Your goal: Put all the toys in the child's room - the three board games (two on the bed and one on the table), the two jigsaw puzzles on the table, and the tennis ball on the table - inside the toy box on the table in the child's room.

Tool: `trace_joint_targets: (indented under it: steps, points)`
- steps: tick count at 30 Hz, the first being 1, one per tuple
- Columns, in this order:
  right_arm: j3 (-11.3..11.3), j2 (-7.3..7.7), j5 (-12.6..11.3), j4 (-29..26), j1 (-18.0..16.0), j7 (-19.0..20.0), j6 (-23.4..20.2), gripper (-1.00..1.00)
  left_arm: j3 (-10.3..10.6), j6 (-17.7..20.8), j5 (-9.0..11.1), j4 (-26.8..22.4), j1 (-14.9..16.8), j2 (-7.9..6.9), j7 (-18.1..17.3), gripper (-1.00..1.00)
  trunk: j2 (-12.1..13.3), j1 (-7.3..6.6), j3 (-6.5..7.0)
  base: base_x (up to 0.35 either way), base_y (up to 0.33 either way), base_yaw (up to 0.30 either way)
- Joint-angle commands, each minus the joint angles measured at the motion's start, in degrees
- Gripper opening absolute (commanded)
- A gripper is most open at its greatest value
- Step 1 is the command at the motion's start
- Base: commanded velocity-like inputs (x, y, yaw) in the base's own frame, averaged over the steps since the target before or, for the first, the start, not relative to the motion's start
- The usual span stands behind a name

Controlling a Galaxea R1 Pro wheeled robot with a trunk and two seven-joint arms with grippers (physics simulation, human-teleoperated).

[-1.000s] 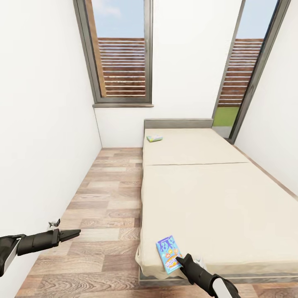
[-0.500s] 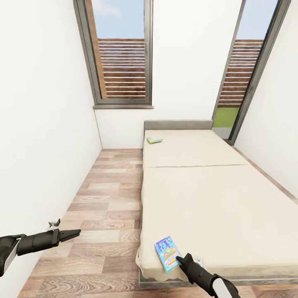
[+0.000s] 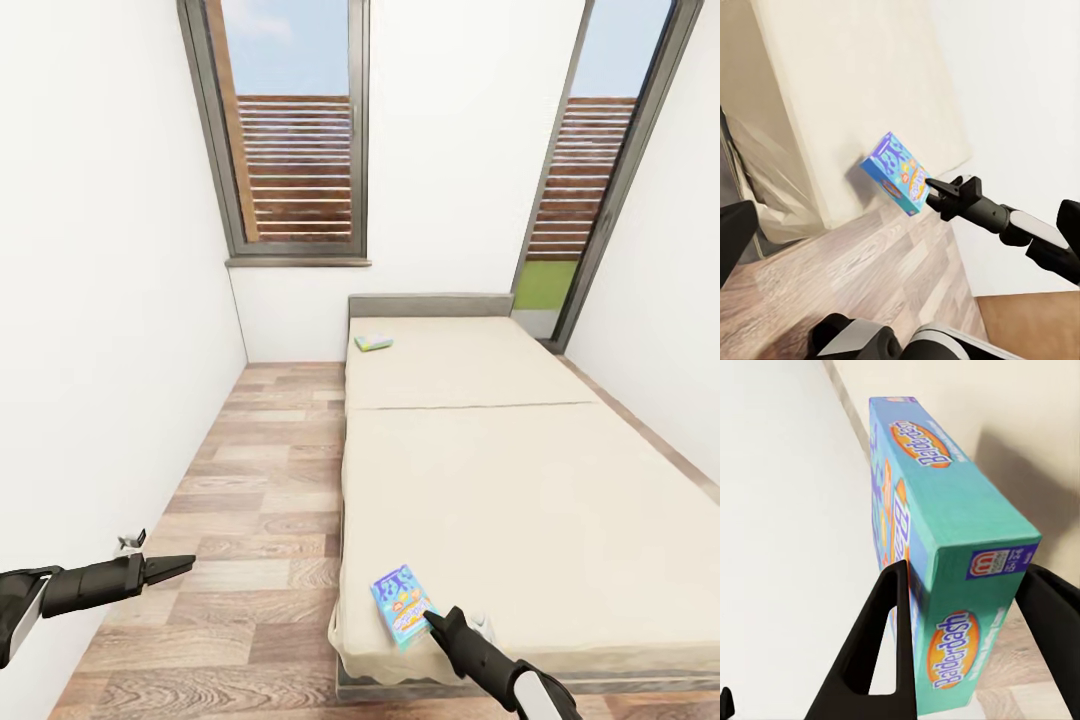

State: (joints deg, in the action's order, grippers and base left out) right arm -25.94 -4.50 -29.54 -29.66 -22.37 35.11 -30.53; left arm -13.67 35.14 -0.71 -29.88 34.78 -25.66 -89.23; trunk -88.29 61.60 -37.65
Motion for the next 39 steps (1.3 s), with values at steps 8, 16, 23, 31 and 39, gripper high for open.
trace_joint_targets:
  steps: [8,16,23,31,39]
  points:
    - [-0.3,0.0,-0.1,-0.2,0.0,1.5,-0.9,-1.0,0.0,0.6,-0.1,0.0,0.0,0.0,-0.2,1.0,3.2,-1.77,1.39,0.0,0.0,0.0]
    - [-0.2,0.1,0.0,-1.9,-0.2,1.9,-2.6,-1.0,0.0,0.6,-0.1,0.0,0.0,0.0,-0.2,1.0,6.4,-3.52,2.83,0.0,0.0,0.0]
    - [0.3,0.07,0.0,-8.8,-0.1,2.7,-6.1,-1.0,0.0,0.7,-0.1,0.0,0.0,0.0,-0.3,1.0,9.2,-5.06,4.08,0.0,0.0,0.0]
    - [0.4,0.2,0.6,-11.9,0.5,14.8,-7.0,-1.0,0.2,5.3,0.0,-1.4,0.0,-0.06,-0.8,1.0,12.4,-6.82,5.55,0.0,0.0,-0.02]
    - [0.3,0.35,0.7,-12.4,1.0,17.3,-7.3,-1.0,0.3,9.4,0.0,-4.2,0.0,0.05,-0.8,1.0,15.6,-8.58,7.15,0.0,0.0,-0.148]
